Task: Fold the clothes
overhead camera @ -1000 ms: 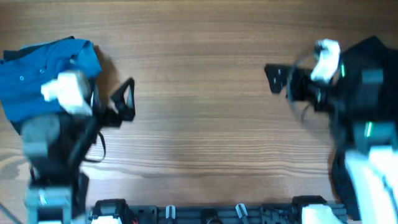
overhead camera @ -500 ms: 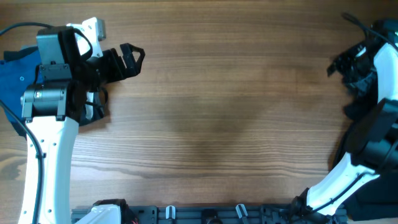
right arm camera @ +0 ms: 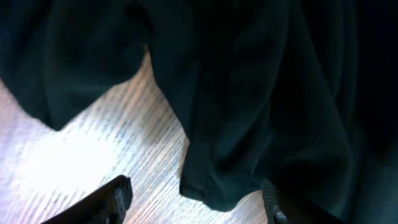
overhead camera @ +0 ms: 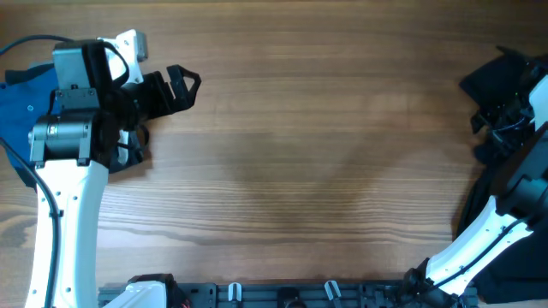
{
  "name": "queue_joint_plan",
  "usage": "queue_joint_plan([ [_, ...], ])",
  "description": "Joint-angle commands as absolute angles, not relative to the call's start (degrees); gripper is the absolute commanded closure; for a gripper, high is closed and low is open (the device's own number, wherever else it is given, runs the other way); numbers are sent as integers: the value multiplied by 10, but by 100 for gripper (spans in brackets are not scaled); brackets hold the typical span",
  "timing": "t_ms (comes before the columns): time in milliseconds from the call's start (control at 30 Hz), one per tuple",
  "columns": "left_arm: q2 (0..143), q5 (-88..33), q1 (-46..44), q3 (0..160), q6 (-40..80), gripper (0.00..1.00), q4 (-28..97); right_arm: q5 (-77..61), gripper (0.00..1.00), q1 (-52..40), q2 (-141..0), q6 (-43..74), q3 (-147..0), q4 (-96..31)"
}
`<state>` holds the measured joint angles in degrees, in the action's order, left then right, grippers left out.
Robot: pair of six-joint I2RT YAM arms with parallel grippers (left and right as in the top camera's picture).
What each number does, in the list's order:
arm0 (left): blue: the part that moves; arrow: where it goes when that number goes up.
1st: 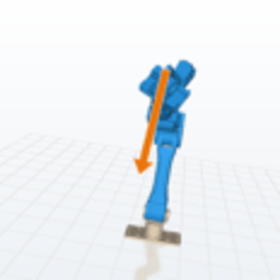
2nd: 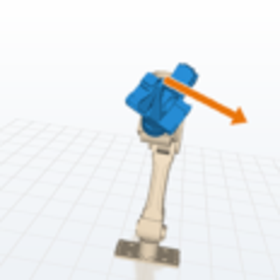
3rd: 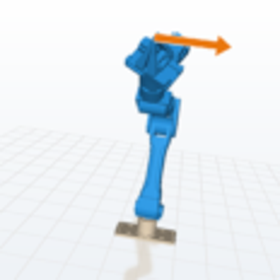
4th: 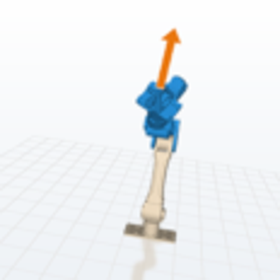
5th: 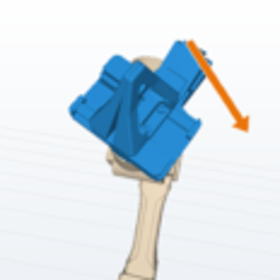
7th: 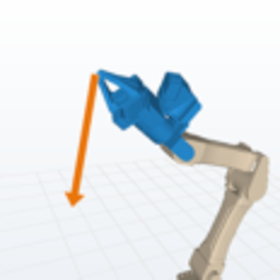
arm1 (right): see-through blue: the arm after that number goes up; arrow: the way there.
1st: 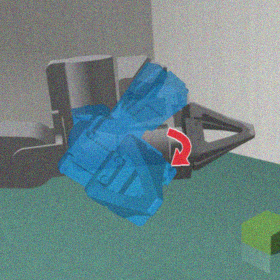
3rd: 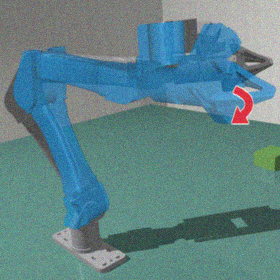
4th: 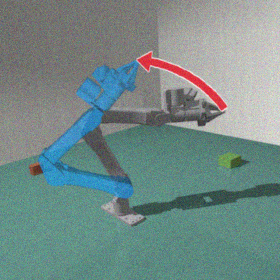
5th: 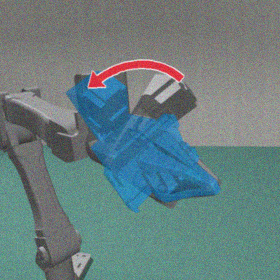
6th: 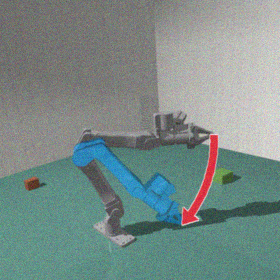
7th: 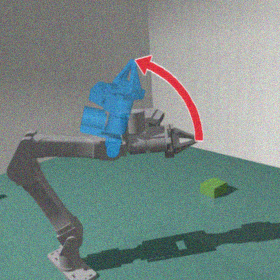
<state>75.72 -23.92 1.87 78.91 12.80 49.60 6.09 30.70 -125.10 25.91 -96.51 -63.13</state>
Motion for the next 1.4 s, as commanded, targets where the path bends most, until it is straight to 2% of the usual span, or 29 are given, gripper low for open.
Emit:
queue_joint_plan([
  [0,758,-248,16,803,129,0,505,83,32,311,-1263,275,-939,-626],
  [33,758,-248,16,803,129,0,509,82,38,311,-1263,274,-932,-624],
  [67,758,-248,16,803,129,0,512,81,51,311,-1263,275,-929,-624],
  [100,758,-245,16,803,128,0,514,68,80,311,-1263,276,-929,-620],
  [133,758,-244,16,803,126,0,516,37,96,310,-1263,269,-929,-609],
  [200,758,-241,16,803,124,0,515,-52,96,306,-1263,219,-929,-589],
  [233,758,-228,16,803,124,0,516,-148,96,296,-1261,164,-929,-570],
  [267,758,-208,16,803,124,0,516,-239,96,275,-1259,114,-929,-558],
  [333,755,-178,21,803,124,0,516,-305,96,214,-1249,73,-929,-554],
  [433,736,-143,50,803,124,0,516,-337,96,62,-1244,77,-929,-551],
  [533,707,-140,95,803,124,0,515,-354,96,-144,-1244,77,-929,-518],
  [567,696,-140,109,803,124,0,515,-354,95,-263,-1244,71,-929,-497],
  [600,689,-140,117,803,124,0,515,-354,87,-329,-1244,41,-929,-490],
  [633,681,-138,125,803,124,0,515,-342,55,-386,-1244,2,-930,-495],
  [667,674,-133,131,803,122,0,515,-280,50,-445,-1244,-13,-939,-519],
  [700,667,-128,134,803,122,0,513,-223,50,-479,-1242,-14,-954,-553],
  [767,659,-128,133,803,123,0,508,-190,50,-494,-1227,-13,-970,-587],
  [833,659,-132,132,803,123,0,505,-181,50,-472,-1195,-7,-970,-592],
  [900,662,-161,123,803,123,0,499,-170,48,-413,-1144,12,-970,-592],
  [933,665,-169,114,803,125,0,491,-164,45,-374,-1117,38,-970,-592],
  [967,672,-177,106,803,125,0,484,-160,35,-325,-1089,64,-970,-595],
  [1000,681,-198,96,803,125,0,476,-160,34,-273,-1068,100,-970,-603],
  [1100,712,-261,78,803,125,0,467,-160,37,-115,-1043,211,-970,-668],
  [1200,727,-262,77,803,125,0,465,-116,39,57,-1063,226,-957,-720],
  [1233,734,-262,72,803,125,0,466,-90,44,114,-1075,227,-945,-719],
  [1367,764,-261,39,803,124,0,474,-87,44,252,-1123,225,-899,-725],
])
